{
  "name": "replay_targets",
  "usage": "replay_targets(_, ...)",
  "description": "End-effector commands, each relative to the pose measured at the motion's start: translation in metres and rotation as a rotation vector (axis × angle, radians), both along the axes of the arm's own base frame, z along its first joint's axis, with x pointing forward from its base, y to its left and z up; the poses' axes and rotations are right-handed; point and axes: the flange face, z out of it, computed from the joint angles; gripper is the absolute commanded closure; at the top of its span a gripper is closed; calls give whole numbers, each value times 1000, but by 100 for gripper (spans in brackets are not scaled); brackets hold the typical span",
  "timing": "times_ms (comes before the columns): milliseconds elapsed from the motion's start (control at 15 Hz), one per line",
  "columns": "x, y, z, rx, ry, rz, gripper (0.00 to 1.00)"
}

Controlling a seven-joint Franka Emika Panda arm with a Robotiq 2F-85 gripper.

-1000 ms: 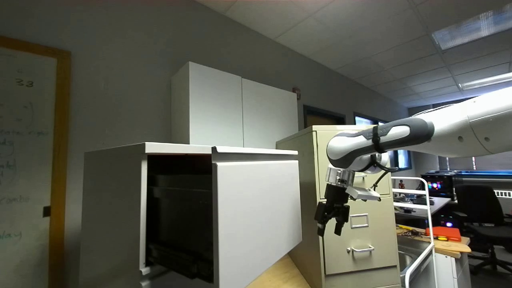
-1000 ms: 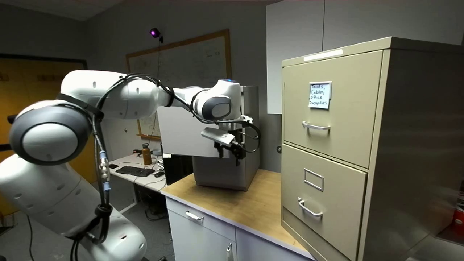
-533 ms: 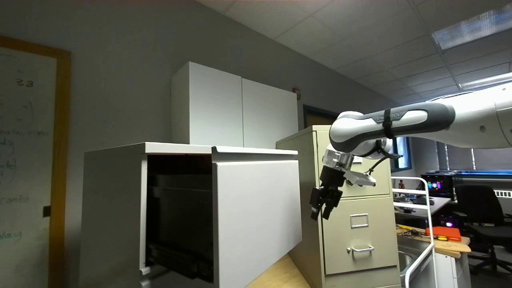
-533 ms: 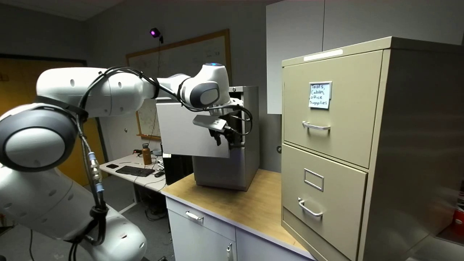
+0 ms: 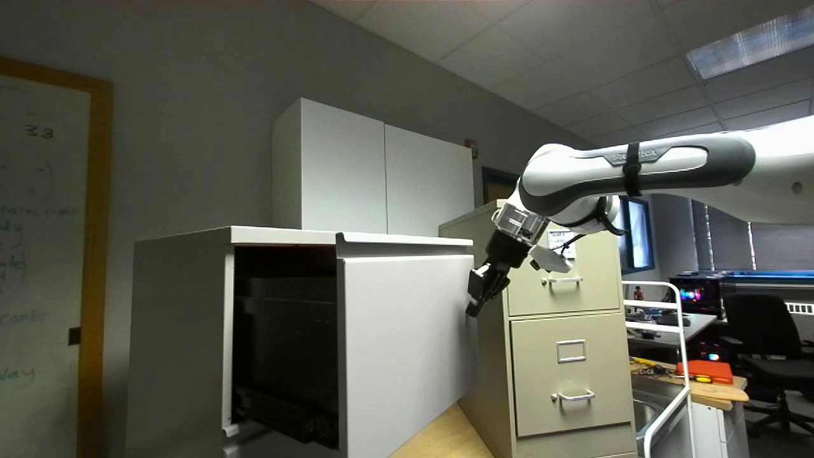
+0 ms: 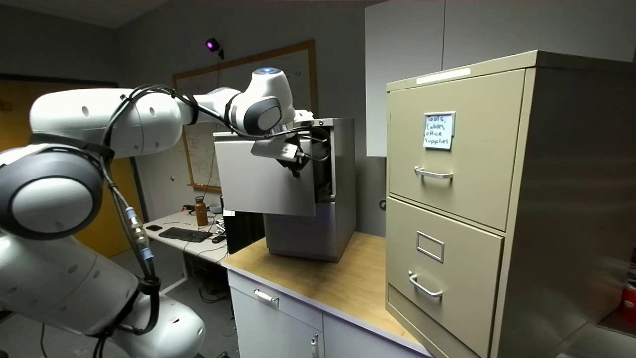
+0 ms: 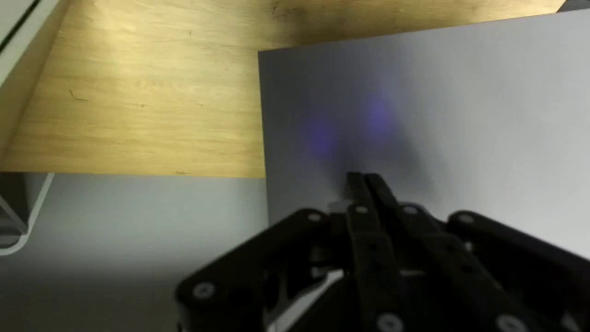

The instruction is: Close the top of the file cabinet

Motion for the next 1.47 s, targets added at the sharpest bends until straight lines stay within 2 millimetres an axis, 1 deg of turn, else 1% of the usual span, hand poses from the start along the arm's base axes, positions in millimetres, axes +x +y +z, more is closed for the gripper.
replay_targets(0,23,14,20,8,-68,98,100)
replay_targets(200,54,20,21,17,-59,139,100)
replay_targets(600,133,25,20,29,-33,163,100)
replay_targets(867,179,27,21,74,-30,165,100)
replay_targets(1067,205,35,26,90,-25,169,100)
replay_targets(1400,238,50,30,78,-21,206,100)
